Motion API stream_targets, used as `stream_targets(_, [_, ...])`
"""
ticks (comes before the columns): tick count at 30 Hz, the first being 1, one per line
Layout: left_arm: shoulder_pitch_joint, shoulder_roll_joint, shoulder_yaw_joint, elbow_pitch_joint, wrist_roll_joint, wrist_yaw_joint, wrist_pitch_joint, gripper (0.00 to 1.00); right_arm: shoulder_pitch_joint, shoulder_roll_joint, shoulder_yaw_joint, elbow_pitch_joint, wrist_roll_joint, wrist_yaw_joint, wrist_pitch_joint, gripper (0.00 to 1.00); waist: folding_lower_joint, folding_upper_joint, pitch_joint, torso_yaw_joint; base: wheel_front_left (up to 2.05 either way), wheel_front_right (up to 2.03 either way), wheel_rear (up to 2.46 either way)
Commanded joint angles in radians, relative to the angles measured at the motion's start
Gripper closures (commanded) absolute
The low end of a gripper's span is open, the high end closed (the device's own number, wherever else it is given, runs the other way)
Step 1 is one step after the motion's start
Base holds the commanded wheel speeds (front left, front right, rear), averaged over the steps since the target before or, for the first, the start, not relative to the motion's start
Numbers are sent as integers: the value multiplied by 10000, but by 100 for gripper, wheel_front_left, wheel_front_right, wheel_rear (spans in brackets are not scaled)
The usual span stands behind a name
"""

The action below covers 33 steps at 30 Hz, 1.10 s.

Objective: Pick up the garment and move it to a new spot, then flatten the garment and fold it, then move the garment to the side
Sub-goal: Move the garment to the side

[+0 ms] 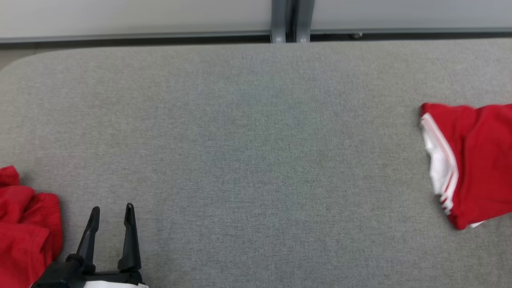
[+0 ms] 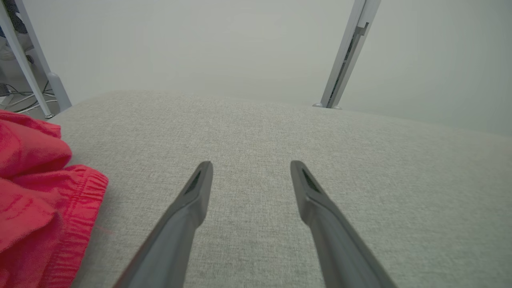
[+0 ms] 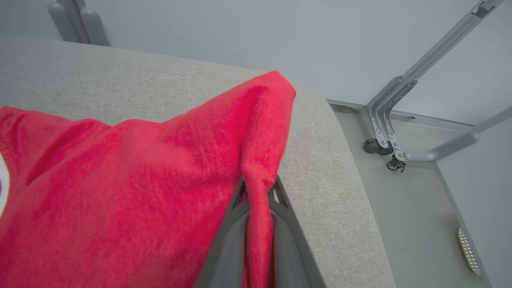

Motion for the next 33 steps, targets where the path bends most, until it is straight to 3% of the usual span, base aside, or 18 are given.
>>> stream_targets(1, [-207,38,45,-91,98,-72,4,0,-393,-157,-220,291,-290,-2,27,100,0,0,513,-303,0,0,0])
stream_targets(4, [-233,41,181,-167,204,-134,4,0,-1068,-556,-630,889,-925,-4,74,100,0,0,782,-381,0,0,0])
stream_targets(13, [-372,37,435,-112,351,-245,4,0,-2385,-751,-1390,2436,-2991,-4,-156,100,0,0,1028,-390,0,0,0])
stream_targets(14, [-370,37,431,-115,337,-234,4,0,-2508,-767,-1545,2549,-3162,-4,-288,76,0,0,1011,-394,0,0,0])
stream_targets(15, [-363,35,411,-106,323,-224,4,0,-2563,-705,-1584,2622,-3451,-4,-420,0,0,0,987,-399,0,0,0])
stream_targets(20, [-208,38,293,-96,158,-126,4,0,-2791,-436,-2237,2812,-4342,-4,-1318,0,0,0,713,-450,0,0,0])
stream_targets(25, [12,41,224,-26,-90,46,2,0,-2219,110,-3150,2141,-4839,-4,-2664,0,0,0,17,-426,0,0,0])
stream_targets(28, [208,35,242,86,-240,162,4,0,-1408,598,-3778,1021,-4869,-4,-2868,0,0,0,-560,-416,0,0,0])
stream_targets(33, [587,32,360,183,-371,295,2,0,1147,2047,-4480,-2630,-5002,-4,-2873,0,0,0,-1536,-477,0,0,0])
